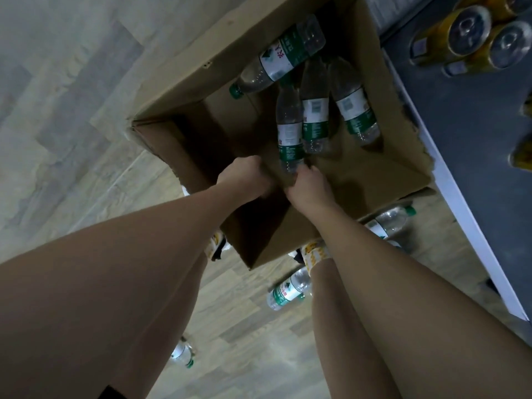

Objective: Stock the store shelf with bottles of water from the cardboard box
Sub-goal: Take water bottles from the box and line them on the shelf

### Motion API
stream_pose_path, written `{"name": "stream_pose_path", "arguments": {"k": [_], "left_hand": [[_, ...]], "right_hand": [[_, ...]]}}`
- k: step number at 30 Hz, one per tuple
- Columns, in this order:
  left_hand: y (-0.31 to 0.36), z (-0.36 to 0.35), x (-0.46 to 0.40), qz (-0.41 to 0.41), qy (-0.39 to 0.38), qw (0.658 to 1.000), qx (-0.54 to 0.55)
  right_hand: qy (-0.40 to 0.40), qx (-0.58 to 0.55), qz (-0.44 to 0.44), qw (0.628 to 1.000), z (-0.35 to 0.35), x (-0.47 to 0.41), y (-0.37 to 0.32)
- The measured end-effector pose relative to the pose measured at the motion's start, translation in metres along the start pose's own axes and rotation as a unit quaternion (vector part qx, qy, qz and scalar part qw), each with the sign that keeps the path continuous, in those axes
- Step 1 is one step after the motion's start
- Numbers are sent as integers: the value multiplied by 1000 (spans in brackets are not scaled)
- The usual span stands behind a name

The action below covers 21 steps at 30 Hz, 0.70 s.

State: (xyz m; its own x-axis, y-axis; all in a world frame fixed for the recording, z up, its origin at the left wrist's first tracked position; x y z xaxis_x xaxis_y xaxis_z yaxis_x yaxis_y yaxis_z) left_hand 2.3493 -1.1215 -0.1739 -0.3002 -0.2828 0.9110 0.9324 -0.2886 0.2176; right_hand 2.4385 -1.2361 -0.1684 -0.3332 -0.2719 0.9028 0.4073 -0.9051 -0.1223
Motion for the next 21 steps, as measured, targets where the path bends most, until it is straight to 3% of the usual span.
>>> {"name": "stream_pose_path", "arguments": {"k": [6,11,14,21], "left_hand": [[-17,-18,-63,43,12,996,76],[-26,-40,-90,52,15,989,140],[-30,-47,-99,48,23,988,146],[-40,-47,-67,44,16,991,123]], "right_hand": [[86,15,-91,992,-26,-70,-1],[84,-87,-147,982,-61,-115,-1],[119,-48,-149,980,-68,-126,-2],[14,-137,-132,982,-69,-97,-4]]}}
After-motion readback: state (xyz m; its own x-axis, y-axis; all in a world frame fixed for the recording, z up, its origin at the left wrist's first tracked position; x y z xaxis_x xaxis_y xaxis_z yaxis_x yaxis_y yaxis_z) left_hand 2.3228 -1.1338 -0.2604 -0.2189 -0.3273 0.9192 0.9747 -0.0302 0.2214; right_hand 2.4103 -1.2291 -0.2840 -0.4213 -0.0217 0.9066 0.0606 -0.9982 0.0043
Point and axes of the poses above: each hand's wrist, its own x-axis away from the middle knuckle, its own z-axis out of the back of the hand, y = z × x, the point moved 2 cm from there along -x, towards the middle knuckle, and after that the axes turned 7 degrees about x, right-handed, at the moved point
